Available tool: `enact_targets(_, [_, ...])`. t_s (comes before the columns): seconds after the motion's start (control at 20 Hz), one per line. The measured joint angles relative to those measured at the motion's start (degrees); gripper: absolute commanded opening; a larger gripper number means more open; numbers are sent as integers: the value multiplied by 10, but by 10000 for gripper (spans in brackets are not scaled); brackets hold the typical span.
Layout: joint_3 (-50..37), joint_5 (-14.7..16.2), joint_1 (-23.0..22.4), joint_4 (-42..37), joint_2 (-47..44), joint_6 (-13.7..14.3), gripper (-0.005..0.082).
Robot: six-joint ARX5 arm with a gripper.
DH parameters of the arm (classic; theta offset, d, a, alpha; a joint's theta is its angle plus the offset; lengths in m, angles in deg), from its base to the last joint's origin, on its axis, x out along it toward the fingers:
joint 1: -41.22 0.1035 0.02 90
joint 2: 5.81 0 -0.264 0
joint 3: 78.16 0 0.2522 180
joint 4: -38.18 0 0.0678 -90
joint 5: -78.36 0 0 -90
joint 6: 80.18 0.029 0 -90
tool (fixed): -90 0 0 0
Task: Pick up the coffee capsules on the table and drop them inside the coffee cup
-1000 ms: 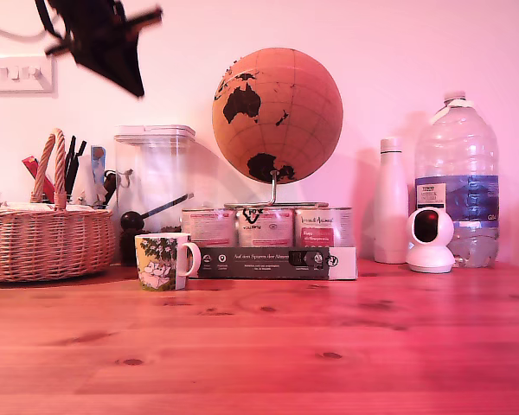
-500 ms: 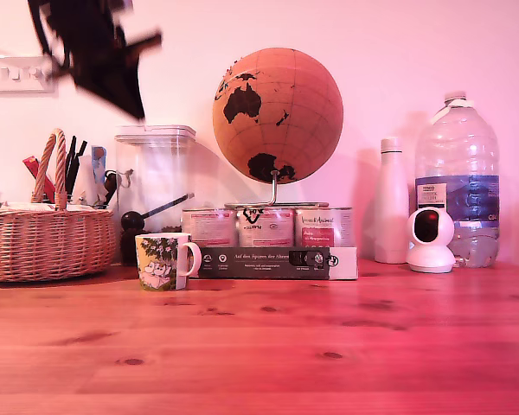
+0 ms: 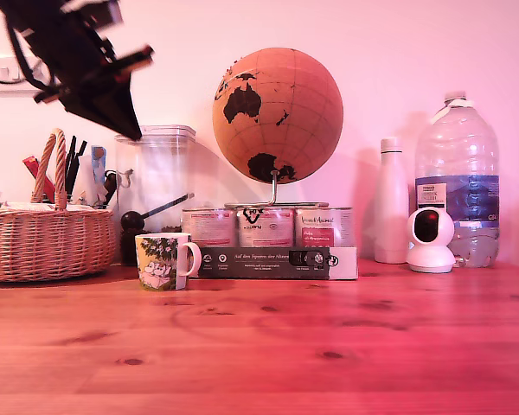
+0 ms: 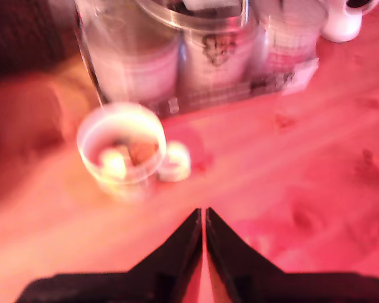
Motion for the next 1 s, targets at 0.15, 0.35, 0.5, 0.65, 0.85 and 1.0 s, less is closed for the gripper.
enact_targets(0.15, [-63, 5, 14, -42, 23, -14, -24])
enact_targets(0.35, [-129, 6, 42, -83, 79, -32, -24])
enact_targets(0.5, [-174, 6, 61, -122, 112, -38, -24])
enact_targets(0.65, [-227, 6, 77, -152, 138, -51, -24])
enact_targets(0.85, [-298, -1, 90, -202, 181, -63, -24])
enact_targets(1.0, [-353, -28, 90, -243, 234, -81, -24])
